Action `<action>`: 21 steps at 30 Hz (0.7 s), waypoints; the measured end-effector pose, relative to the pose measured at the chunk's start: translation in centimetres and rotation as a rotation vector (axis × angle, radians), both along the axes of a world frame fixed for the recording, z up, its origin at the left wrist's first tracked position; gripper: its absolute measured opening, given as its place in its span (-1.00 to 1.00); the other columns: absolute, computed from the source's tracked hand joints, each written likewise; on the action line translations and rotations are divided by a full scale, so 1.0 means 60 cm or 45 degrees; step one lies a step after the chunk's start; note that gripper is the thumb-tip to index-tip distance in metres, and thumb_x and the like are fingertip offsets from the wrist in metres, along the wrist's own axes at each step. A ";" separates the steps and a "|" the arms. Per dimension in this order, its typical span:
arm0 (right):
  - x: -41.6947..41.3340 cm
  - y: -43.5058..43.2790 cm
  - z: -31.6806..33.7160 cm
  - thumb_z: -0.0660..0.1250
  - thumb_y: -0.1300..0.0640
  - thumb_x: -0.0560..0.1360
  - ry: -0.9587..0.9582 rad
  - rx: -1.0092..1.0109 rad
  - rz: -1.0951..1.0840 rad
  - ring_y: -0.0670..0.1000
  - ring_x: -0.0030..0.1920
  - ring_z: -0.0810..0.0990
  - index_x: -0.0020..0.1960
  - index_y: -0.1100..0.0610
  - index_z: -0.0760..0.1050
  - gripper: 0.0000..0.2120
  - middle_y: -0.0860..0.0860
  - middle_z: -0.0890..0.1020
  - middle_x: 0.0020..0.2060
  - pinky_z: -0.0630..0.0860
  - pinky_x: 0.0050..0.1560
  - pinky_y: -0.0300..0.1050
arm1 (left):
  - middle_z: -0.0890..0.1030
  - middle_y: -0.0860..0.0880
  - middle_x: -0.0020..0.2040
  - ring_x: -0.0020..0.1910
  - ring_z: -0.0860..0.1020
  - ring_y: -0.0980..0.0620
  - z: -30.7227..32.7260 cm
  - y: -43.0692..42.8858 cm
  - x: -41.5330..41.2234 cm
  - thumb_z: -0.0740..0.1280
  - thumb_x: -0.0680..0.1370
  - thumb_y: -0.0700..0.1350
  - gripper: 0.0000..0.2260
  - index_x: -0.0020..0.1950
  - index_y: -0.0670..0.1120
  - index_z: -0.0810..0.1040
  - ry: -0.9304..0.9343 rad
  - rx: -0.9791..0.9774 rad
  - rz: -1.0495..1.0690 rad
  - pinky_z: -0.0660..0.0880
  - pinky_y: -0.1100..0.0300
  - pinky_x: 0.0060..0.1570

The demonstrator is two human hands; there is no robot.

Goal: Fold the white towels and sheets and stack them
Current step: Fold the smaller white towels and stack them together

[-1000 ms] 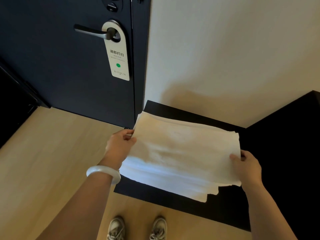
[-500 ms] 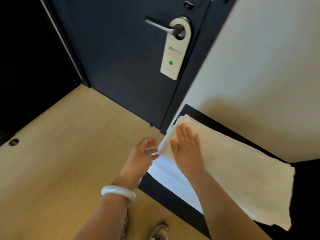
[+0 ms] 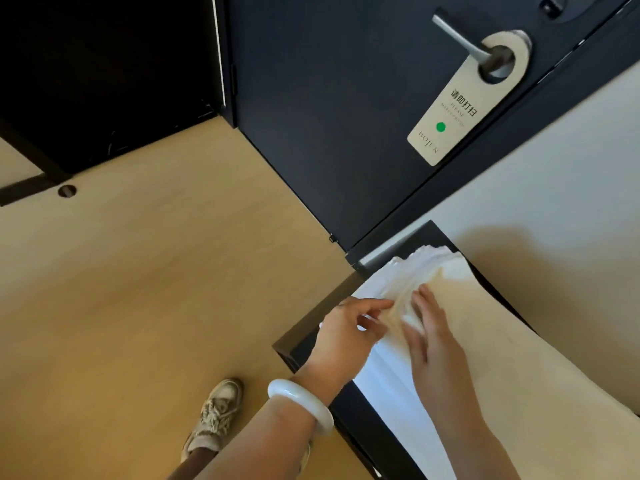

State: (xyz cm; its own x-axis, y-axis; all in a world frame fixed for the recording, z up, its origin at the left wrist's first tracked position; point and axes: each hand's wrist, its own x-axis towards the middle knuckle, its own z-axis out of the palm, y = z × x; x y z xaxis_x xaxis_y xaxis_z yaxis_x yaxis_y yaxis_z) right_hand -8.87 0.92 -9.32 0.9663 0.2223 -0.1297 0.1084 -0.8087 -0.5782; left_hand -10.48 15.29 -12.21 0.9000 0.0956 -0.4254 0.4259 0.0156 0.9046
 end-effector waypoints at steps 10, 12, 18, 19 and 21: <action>-0.017 0.037 -0.027 -0.01 -0.02 0.61 -0.063 -0.033 -0.058 -0.35 0.49 -0.15 0.58 0.09 0.08 -0.45 -0.19 0.07 0.52 0.07 0.57 0.00 | 0.57 0.06 -0.18 -0.27 0.54 0.21 0.003 -0.004 0.016 0.46 0.51 -0.20 -0.85 -0.04 0.06 0.67 0.020 -0.106 0.070 0.44 0.46 -0.25; -0.015 0.035 -0.025 0.01 -0.06 0.60 -0.062 -0.037 -0.055 -0.27 0.53 -0.14 0.59 0.09 0.02 -0.40 -0.13 0.04 0.55 0.04 0.58 0.01 | 0.58 0.09 -0.21 -0.31 0.55 0.25 0.006 -0.004 0.017 0.43 0.52 -0.22 -0.87 -0.04 0.01 0.67 0.038 -0.129 0.053 0.44 0.47 -0.30; -0.019 0.024 -0.022 0.34 0.09 0.57 -0.119 -0.418 0.054 0.07 0.60 -0.05 0.59 0.22 -0.07 -0.21 0.12 0.02 0.59 -0.03 0.59 0.08 | 0.59 0.14 -0.18 -0.27 0.55 0.21 0.015 -0.004 0.023 0.37 0.57 -0.21 -0.80 -0.14 0.10 0.58 0.064 -0.050 -0.034 0.40 0.53 -0.30; -0.019 0.023 -0.020 0.38 0.05 0.54 -0.104 -0.420 0.044 0.08 0.59 -0.01 0.59 0.22 -0.05 -0.18 0.12 0.04 0.59 0.00 0.58 0.08 | 0.61 0.13 -0.14 -0.23 0.54 0.20 0.017 -0.004 0.024 0.38 0.57 -0.20 -0.80 -0.14 0.11 0.58 0.053 -0.043 -0.047 0.40 0.54 -0.28; -0.014 0.017 -0.016 0.41 0.02 0.52 -0.045 -0.319 -0.030 0.10 0.57 0.15 0.59 0.18 0.04 -0.19 0.11 0.16 0.57 0.18 0.54 0.10 | 0.65 0.06 -0.07 -0.19 0.53 0.20 0.021 -0.003 0.024 0.38 0.56 -0.23 -0.81 -0.11 0.07 0.61 0.017 -0.113 -0.049 0.41 0.51 -0.24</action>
State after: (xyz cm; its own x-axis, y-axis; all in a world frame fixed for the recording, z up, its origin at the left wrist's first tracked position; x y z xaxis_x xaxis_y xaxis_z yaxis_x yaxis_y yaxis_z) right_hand -9.71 1.93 -10.29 0.9758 0.1648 -0.1436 0.1046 -0.9288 -0.3555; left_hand -9.06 15.09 -10.94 0.8965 0.0227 -0.4424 0.4396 0.0785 0.8948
